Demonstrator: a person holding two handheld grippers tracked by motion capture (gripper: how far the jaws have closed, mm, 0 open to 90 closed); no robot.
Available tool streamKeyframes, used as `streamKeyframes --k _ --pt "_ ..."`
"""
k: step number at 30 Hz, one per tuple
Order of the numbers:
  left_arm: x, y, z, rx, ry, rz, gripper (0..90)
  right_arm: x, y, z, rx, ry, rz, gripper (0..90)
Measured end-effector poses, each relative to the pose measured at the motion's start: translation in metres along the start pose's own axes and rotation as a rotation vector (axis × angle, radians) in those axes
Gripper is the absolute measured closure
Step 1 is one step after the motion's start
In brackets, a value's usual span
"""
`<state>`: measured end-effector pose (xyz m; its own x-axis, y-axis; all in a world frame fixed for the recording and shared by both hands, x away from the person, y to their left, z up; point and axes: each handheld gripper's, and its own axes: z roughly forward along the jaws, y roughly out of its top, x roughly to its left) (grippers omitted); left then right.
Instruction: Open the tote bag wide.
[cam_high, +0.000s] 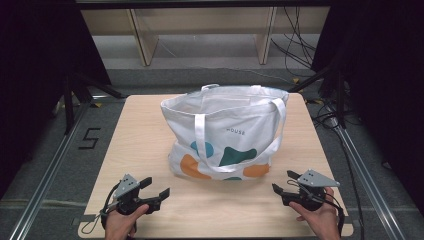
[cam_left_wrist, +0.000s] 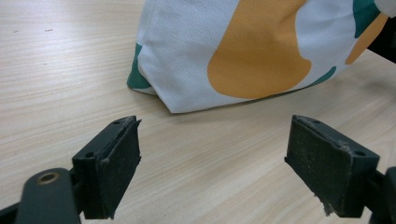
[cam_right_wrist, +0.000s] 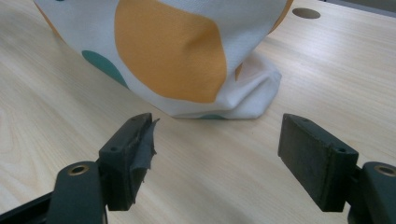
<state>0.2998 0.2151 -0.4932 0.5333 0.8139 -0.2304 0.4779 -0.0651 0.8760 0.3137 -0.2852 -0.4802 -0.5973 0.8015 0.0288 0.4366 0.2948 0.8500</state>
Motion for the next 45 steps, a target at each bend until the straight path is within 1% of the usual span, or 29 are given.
streamKeyframes --k 2,3,4,6,8,12,14,15,16,18,19,20,22,24,25,26,27,28,29,30,31,33,35,38,40,41,42,44,45 --pt "0.0 0.0 0.0 0.002 0.004 0.0 16.5 -0.001 0.0 0.0 -0.003 0.003 -0.015 27.7" --pt "0.001 0.0 0.0 0.004 0.001 0.0 16.5 0.001 0.0 0.0 0.006 0.002 0.01 27.7" --pt "0.001 0.0 0.0 0.004 -0.001 0.002 16.5 -0.002 0.0 0.001 -0.003 0.007 -0.023 27.7" --pt "0.001 0.0 0.0 0.004 -0.002 0.002 16.4 0.001 0.0 0.0 0.004 0.003 0.006 27.7" --pt "0.001 0.0 0.0 0.004 0.001 0.002 16.4 -0.001 0.0 0.001 -0.005 -0.001 -0.024 27.8" --pt "0.001 0.0 0.0 0.0 0.013 0.0 16.5 -0.002 0.0 0.001 -0.003 0.005 -0.021 29.1" --pt "0.002 0.0 -0.001 -0.001 0.008 -0.01 17.3 -0.001 0.0 0.0 0.0 0.003 -0.014 30.6" --pt "0.002 0.002 -0.001 -0.008 -0.015 -0.045 18.0 -0.003 0.0 -0.001 -0.004 0.0 -0.024 31.2" --pt "0.002 0.003 -0.001 -0.007 -0.023 -0.049 19.6 -0.002 0.0 -0.001 -0.007 0.009 -0.003 32.4" --pt "0.002 0.004 -0.001 -0.008 -0.042 -0.069 24.8 -0.004 0.002 -0.004 -0.008 0.009 -0.006 36.4" --pt "0.003 0.006 -0.001 -0.017 -0.05 -0.074 27.0 -0.007 0.004 -0.004 -0.025 0.004 -0.038 37.4" --pt "0.003 0.006 -0.001 -0.017 -0.05 -0.074 32.1 -0.006 0.005 -0.007 -0.019 0.017 0.013 40.1" --pt "0.002 0.011 -0.004 -0.026 -0.037 -0.066 46.4 -0.011 0.011 -0.011 -0.045 0.03 -0.007 49.7" --pt "0.003 0.017 -0.007 -0.031 -0.054 -0.022 61.7 -0.012 0.02 -0.018 -0.044 0.054 -0.023 61.1" --pt "0.001 0.021 -0.009 -0.038 -0.055 0.02 66.2 -0.012 0.026 -0.024 -0.056 0.052 -0.037 68.5" --pt "0.0 0.023 -0.009 -0.034 -0.051 0.051 66.2 -0.012 0.026 -0.024 -0.056 0.052 -0.037 68.5" --pt "-0.002 0.031 -0.01 -0.043 -0.041 0.083 77.1 -0.016 0.037 -0.031 -0.097 0.052 -0.091 77.6" --pt "-0.002 0.036 -0.01 -0.054 -0.05 0.079 80.6 -0.015 0.041 -0.035 -0.099 0.059 -0.085 81.0" --pt "-0.002 0.042 -0.01 -0.058 -0.046 0.09 83.6 -0.019 0.047 -0.036 -0.142 0.047 -0.132 85.1" --pt "-0.002 0.042 -0.01 -0.058 -0.046 0.09 86.0 -0.019 0.047 -0.036 -0.142 0.047 -0.132 85.1" --pt "-0.003 0.049 -0.01 -0.072 -0.045 0.1 87.7 -0.02 0.062 -0.042 -0.162 0.05 -0.15 89.7" --pt "-0.004 0.068 -0.013 -0.089 -0.037 0.123 89.3 -0.02 0.075 -0.048 -0.167 0.058 -0.137 90.0" --pt "-0.006 0.077 -0.014 -0.1 -0.036 0.127 89.4 -0.022 0.083 -0.05 -0.192 0.051 -0.165 90.0" --pt "-0.008 0.106 -0.016 -0.114 -0.038 0.16 89.4 -0.023 0.119 -0.061 -0.256 0.022 -0.225 90.0" --pt "-0.01 0.122 -0.014 -0.128 -0.051 0.165 89.3 -0.023 0.134 -0.066 -0.26 0.013 -0.223 90.0" --pt "-0.01 0.122 -0.014 -0.128 -0.051 0.165 89.2 -0.023 0.134 -0.066 -0.26 0.013 -0.223 90.0" --pt "-0.012 0.134 -0.012 -0.126 -0.058 0.177 89.2 -0.026 0.152 -0.07 -0.284 -0.006 -0.228 90.0" --pt "-0.014 0.142 -0.011 -0.134 -0.06 0.177 89.1 -0.027 0.158 -0.071 -0.287 -0.012 -0.231 90.0" --pt "-0.015 0.154 -0.009 -0.144 -0.074 0.167 89.1 -0.033 0.174 -0.07 -0.288 -0.024 -0.218 90.0"
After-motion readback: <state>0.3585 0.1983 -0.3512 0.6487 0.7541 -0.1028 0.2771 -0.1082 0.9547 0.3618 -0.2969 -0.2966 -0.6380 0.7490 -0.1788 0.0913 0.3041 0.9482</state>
